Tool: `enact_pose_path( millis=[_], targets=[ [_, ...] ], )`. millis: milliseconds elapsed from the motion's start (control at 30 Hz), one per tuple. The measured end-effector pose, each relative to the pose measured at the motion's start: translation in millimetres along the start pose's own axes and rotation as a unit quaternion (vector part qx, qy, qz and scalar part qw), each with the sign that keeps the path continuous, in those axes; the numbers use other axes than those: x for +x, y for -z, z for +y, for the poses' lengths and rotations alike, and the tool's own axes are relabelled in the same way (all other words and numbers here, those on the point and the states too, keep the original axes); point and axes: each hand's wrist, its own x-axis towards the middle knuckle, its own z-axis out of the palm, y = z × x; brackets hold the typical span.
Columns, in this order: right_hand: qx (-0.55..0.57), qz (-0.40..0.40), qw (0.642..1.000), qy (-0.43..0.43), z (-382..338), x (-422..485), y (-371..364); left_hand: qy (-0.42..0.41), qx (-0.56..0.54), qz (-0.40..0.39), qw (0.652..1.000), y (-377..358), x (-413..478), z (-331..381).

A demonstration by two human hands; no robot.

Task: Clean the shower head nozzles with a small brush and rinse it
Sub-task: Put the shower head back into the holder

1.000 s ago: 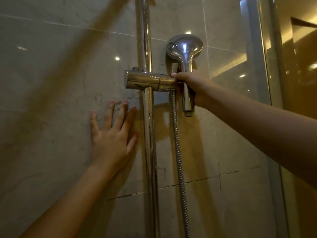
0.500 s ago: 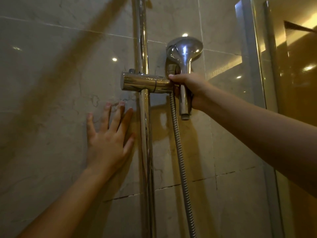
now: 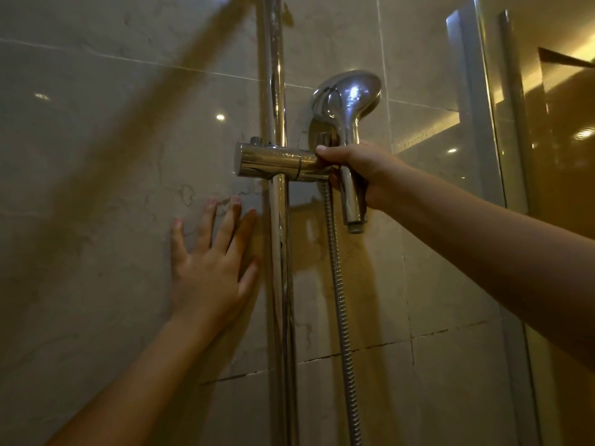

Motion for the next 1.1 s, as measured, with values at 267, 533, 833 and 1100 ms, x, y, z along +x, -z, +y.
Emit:
enact_pose_path(
  millis=[267,533,833,1100],
  targets=[
    [0.024,0.003,1.0,0.005,0.8,0.1,-4.1,0.0,-0.003,0.007,1.0,-3.1,0.1,-0.6],
    [-0.018,-0.021,0.999,-0.02,0.2,2.6,-2.3,-0.002,0.001,0.012,1.0,-4.1,0.0,-1.5],
    [-0.024,-0.038,0.999,0.005,14.0,-8.7,-0.1,-0.005,-0.007,0.025,1.0,-6.3,-1.3,-1.6],
    [0.069,-0.027,0.997,0.002,26.6,-26.7,6.4,-0.006,0.004,0.014,1.0,-7.5,-0.8,-3.0]
  ],
)
